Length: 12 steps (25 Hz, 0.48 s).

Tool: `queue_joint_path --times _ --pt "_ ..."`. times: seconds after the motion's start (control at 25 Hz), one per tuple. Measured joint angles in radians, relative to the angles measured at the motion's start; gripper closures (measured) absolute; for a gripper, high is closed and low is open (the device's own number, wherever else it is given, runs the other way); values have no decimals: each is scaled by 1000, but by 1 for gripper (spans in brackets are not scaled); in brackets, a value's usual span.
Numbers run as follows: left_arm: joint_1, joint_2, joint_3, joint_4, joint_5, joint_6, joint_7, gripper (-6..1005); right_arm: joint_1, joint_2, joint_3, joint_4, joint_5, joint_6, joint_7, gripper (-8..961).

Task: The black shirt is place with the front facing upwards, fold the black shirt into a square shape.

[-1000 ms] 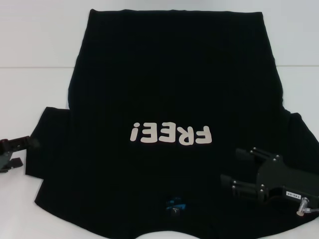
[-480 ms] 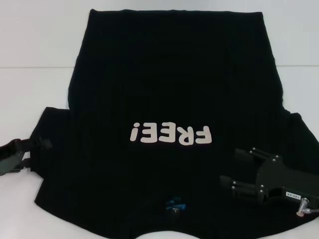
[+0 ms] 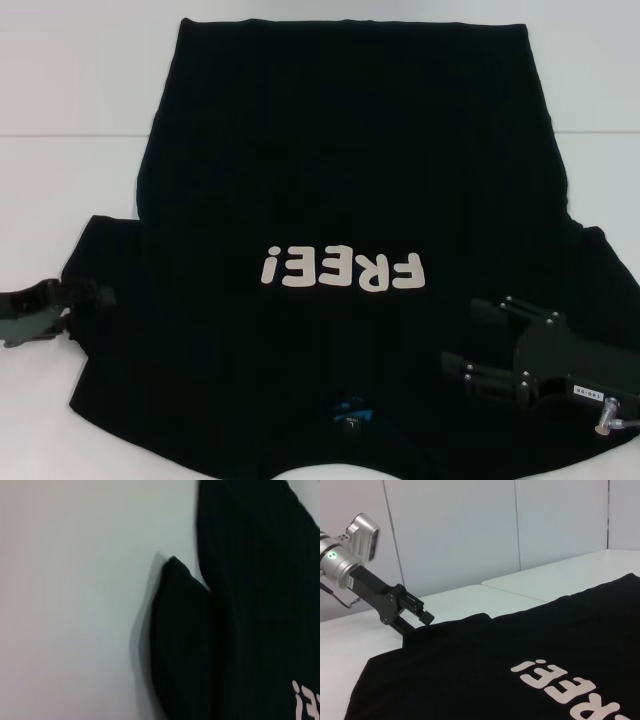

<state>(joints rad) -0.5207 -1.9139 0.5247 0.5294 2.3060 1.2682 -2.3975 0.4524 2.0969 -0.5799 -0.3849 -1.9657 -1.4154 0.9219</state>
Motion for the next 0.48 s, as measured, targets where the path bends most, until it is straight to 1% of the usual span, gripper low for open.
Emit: queue_joint_path --times 0.2,0.36,0.48 --pt "-2 -14 10 29 0 -16 1 263 1 0 0 0 1 -7 0 70" --pt "-2 -16 12 32 0 -27 0 337 1 0 0 0 1 -9 0 71" --pt "-2 -16 13 33 0 -32 9 485 2 0 0 0 1 -12 0 70"
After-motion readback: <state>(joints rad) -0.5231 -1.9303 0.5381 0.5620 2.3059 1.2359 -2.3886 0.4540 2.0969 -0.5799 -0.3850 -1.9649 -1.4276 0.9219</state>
